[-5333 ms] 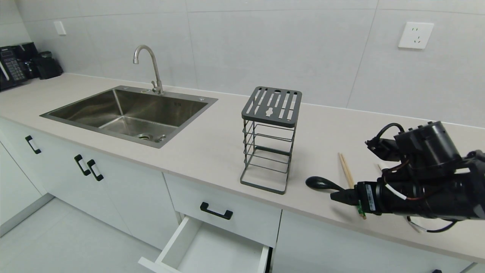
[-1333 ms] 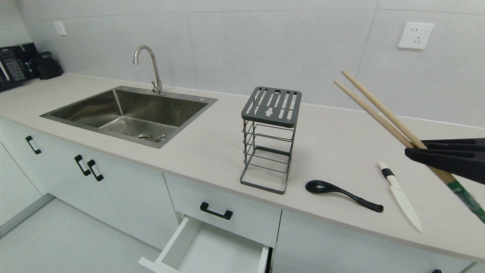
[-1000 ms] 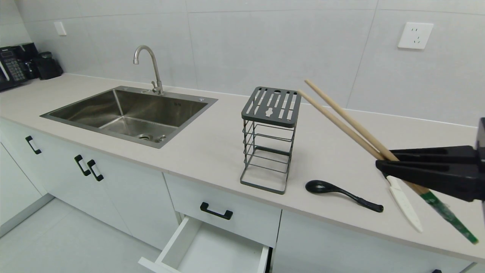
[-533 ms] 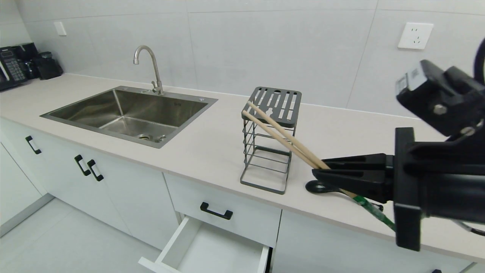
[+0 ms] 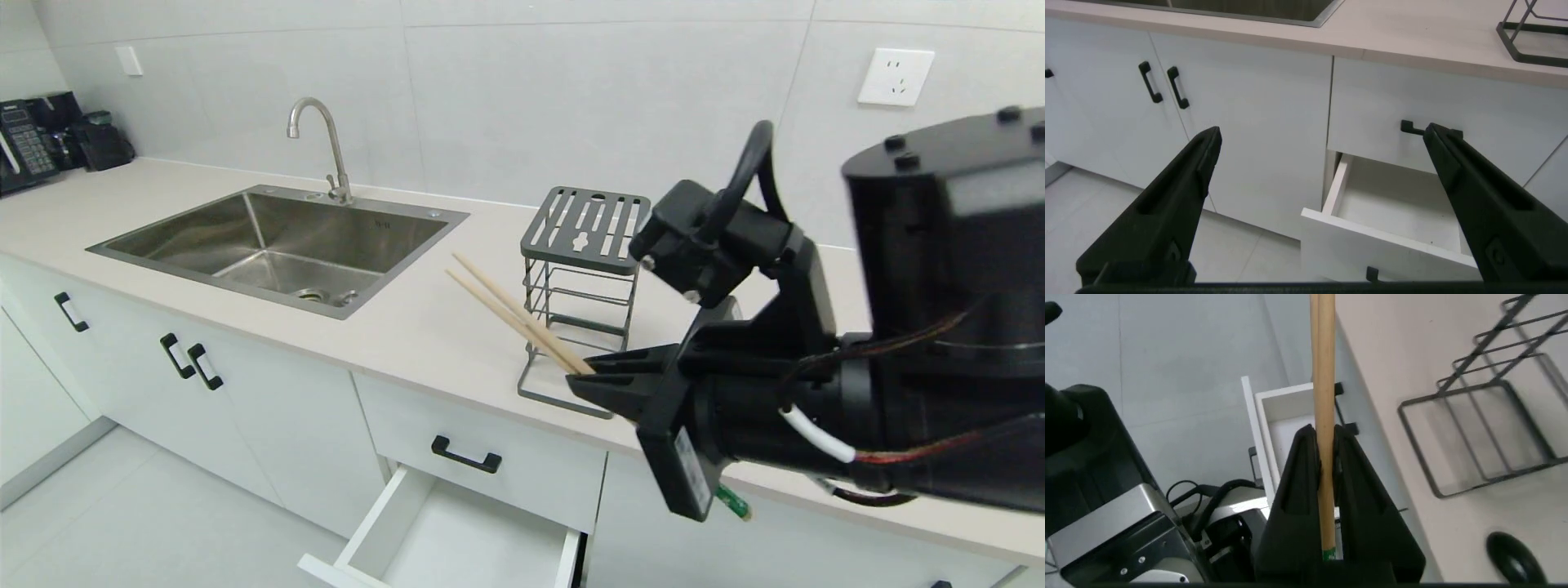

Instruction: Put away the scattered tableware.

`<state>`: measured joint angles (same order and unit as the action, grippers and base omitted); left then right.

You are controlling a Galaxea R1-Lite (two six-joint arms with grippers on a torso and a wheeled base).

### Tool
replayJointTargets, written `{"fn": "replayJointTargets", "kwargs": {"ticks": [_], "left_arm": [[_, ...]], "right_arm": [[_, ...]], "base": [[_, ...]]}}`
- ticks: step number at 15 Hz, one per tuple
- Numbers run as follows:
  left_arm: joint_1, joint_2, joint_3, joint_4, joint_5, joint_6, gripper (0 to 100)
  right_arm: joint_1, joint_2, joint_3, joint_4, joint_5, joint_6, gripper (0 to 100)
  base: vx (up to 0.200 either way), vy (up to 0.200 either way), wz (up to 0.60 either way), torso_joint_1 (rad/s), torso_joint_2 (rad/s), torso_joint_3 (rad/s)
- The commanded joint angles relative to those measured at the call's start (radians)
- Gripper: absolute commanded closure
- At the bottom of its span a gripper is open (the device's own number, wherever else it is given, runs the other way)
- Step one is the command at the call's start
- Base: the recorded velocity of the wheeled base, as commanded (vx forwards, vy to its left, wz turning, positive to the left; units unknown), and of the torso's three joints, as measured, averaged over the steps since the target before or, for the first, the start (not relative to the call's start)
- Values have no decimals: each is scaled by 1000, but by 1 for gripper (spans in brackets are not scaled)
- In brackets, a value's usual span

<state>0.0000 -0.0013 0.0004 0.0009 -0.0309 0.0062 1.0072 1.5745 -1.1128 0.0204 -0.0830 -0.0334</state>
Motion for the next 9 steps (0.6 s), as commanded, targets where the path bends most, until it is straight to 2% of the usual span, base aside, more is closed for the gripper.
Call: {"fn": "replayJointTargets", "kwargs": {"ticks": [1,4,9], "left_arm": [[0,1,0,1,0,0,0],[0,1,0,-1,0,0,0],[0,1,0,1,0,0,0]], "right_arm": [[44,78,-19,3,-4,15,100],[79,127,-19,3,-4,58,100],[94,188,-65,10,-3,53,100]], "base": [[0,0,0,0,0,0],[0,0,0,0,0,0],[0,0,0,0,0,0]]}}
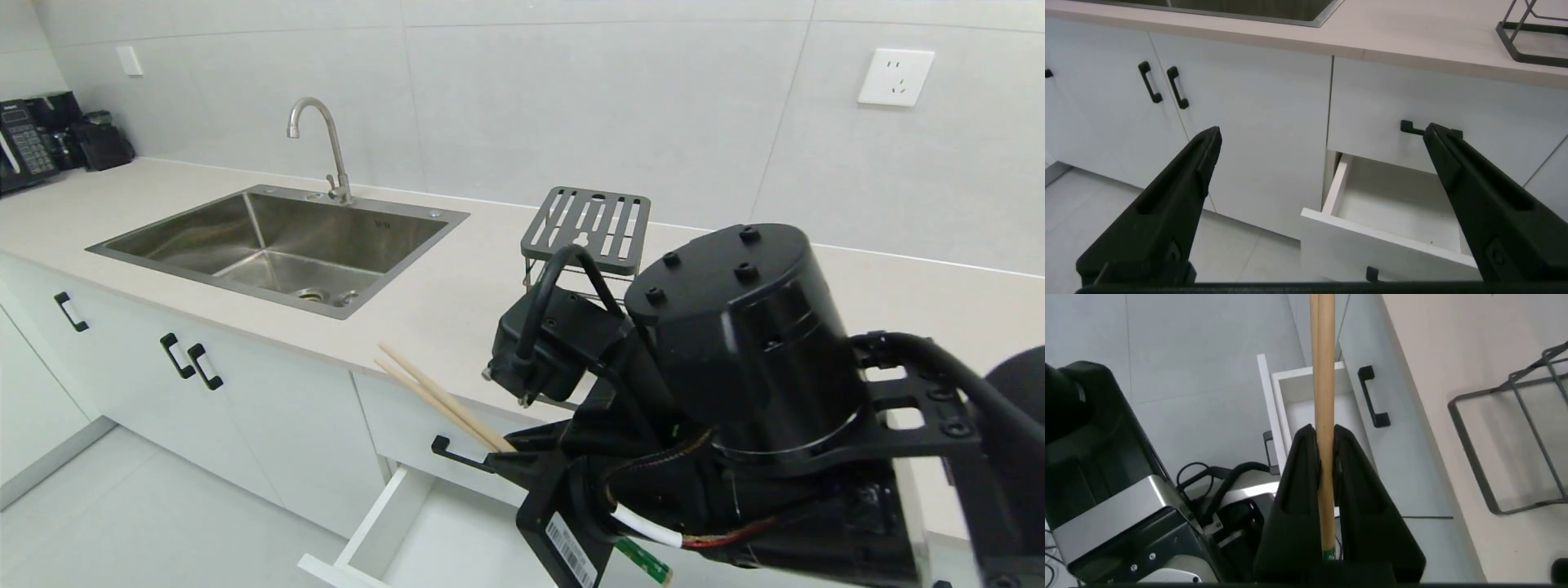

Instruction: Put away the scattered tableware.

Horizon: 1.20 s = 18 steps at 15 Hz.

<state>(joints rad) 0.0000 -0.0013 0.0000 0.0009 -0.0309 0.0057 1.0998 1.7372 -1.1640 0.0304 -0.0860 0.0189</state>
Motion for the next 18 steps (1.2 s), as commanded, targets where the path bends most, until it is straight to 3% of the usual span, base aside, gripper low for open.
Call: {"fn": "replayJointTargets", "kwargs": {"ticks": [1,6,9,13,15,18], "left_arm": [[0,1,0,-1,0,0,0],[0,1,0,1,0,0,0],[0,1,0,1,0,0,0],[0,1,0,1,0,0,0],[0,1,0,1,0,0,0],[0,1,0,1,0,0,0]], "right_arm": [[0,38,-25,0,-1,1,100],[-24,111,-55,94,26,1,100],[0,128,-55,98,123,-47,100],[2,157,-129,86,117,-123,100],[15,196,-230,63,104,-220,100],[15,220,-243,63,101,-234,100]], "base": [[0,0,0,0,0,0],[0,0,0,0,0,0],[0,0,0,-40,74,37],[0,0,0,-134,266,130],[0,0,0,-102,186,93],[0,0,0,-113,227,108]]}}
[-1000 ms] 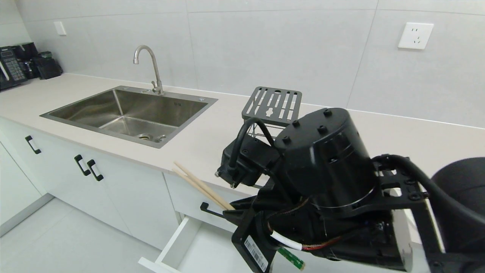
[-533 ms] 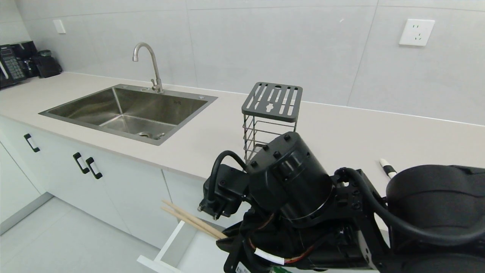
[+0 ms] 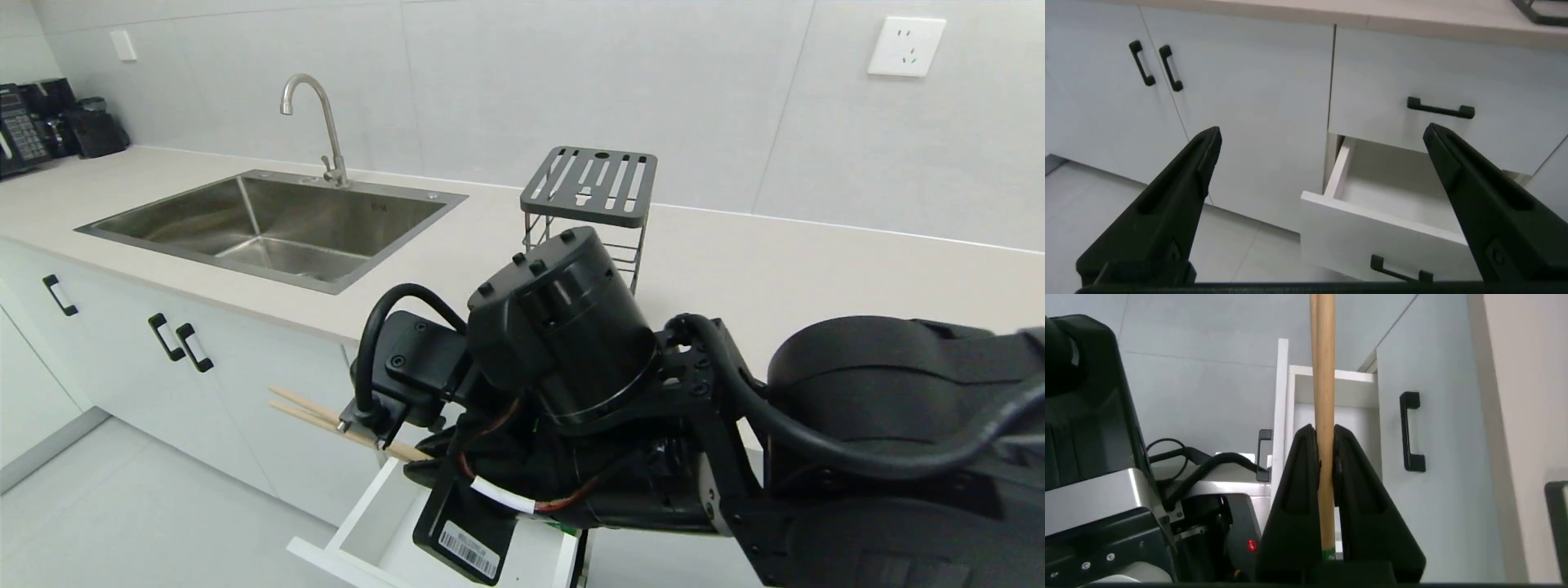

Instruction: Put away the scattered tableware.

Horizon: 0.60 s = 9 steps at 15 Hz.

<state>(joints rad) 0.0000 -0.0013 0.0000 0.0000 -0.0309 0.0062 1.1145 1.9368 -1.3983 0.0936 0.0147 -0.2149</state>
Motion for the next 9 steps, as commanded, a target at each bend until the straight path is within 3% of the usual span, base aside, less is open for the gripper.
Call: {"fn": "replayJointTargets", "kwargs": {"ticks": [1,9], "left_arm": [[0,1,0,2,0,0,0],[0,1,0,0,0,0,0]], "right_arm": [[1,22,-8,-2,1,0,100],[-31,77,-41,-3,-1,8,100]], "base": [[0,0,0,-207,388,183],[0,0,0,-143,270,126]]}}
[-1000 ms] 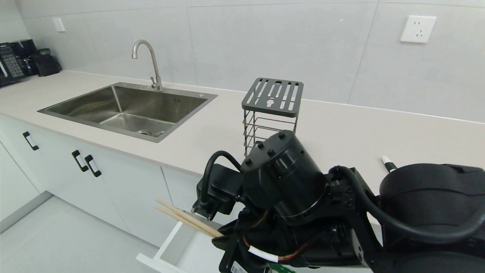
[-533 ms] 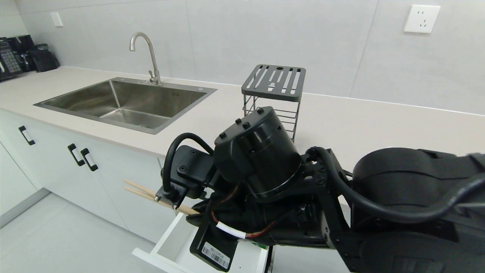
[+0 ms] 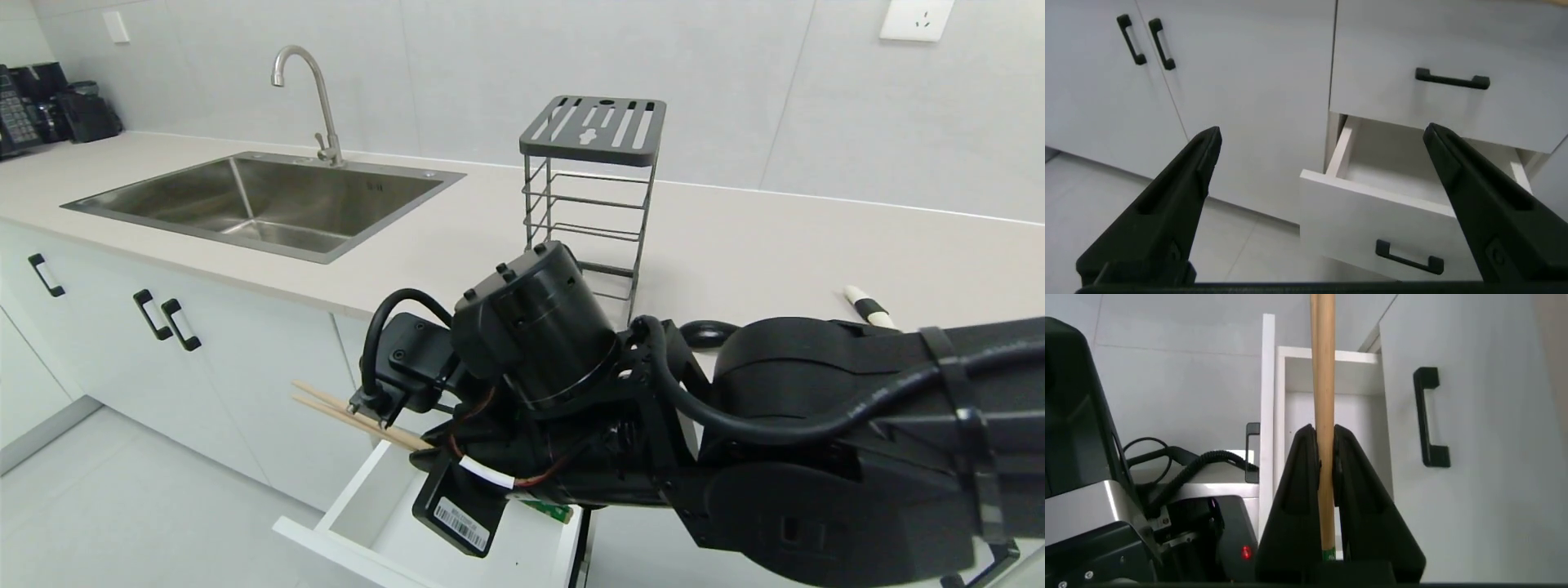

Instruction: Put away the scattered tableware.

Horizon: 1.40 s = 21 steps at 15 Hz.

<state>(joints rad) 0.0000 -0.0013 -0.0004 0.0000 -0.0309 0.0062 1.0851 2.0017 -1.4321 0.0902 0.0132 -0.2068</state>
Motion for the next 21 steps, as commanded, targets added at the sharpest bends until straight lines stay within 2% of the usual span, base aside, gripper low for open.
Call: {"fn": "replayJointTargets", "kwargs": {"ticks": [1,13,21], "left_arm": [[0,1,0,0,0,0,0],[0,1,0,2,0,0,0],[0,1,0,2,0,0,0]], "right_arm": [[-2,17,-13,0,1,0,100],[-40,160,-110,2,25,-9,100],[-94,235,-133,3,22,-8,100]], "base": [[0,0,0,-198,369,183],[0,0,0,-209,329,131],[0,0,0,-16,113,38]]}}
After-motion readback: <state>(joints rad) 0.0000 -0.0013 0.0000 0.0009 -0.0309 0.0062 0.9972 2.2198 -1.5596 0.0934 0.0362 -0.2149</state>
